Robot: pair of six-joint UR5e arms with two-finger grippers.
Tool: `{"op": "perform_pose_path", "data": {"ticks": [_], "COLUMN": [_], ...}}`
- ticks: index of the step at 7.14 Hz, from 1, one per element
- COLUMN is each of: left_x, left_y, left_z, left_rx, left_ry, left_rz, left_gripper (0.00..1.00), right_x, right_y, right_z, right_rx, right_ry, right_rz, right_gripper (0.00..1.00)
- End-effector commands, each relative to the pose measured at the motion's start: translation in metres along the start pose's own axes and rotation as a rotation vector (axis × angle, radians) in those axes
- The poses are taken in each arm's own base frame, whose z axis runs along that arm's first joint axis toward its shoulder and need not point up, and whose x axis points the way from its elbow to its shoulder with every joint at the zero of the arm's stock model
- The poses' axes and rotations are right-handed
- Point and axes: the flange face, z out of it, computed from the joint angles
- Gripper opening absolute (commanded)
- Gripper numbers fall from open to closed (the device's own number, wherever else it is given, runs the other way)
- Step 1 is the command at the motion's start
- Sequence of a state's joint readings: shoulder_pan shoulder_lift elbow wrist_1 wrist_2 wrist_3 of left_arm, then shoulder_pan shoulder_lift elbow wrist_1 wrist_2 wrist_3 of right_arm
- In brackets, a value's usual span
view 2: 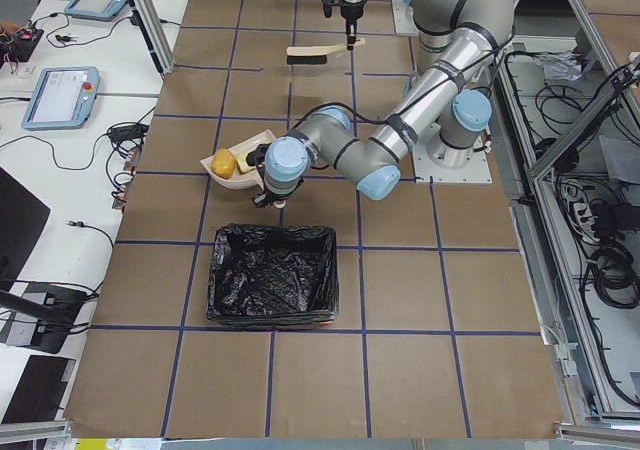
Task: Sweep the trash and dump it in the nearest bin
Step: 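Lift dustpan with left gripper toward the black trash bag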
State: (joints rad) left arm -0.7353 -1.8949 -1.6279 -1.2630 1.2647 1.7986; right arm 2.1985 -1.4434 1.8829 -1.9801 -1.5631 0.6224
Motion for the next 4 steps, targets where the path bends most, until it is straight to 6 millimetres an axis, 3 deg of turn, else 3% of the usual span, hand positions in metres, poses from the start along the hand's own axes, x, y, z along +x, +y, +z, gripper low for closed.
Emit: {"op": "perform_pose_path", "data": {"ticks": [1,2,3,4], "left_x": [0.01,0.022,0.025,0.028], "left_y": [0.034,0.041,0.069,0.095], "left_z": [-0.038,-0.066,-0.084,-0.097], "left_rx": [0.049,0.042,0.036,0.033], "left_ry": [-0.037,-0.072,-0.103,-0.126], "left_rz": [-0.083,-0.1,-0.142,-0.184], "left_gripper": [0.05,0.05,0.05,0.05], "right_x": [0.026,0.036,0.044,0.038], "right_y": [0.039,0.053,0.066,0.083], "right_z": [0.038,0.048,0.05,0.056], "right_rx": [0.033,0.036,0.04,0.043], "right_ry": [-0.024,-0.03,-0.038,-0.04], "right_rz": [0.016,0.017,0.031,0.006], "right_gripper": [0.08,0.08,0.08,0.08]}}
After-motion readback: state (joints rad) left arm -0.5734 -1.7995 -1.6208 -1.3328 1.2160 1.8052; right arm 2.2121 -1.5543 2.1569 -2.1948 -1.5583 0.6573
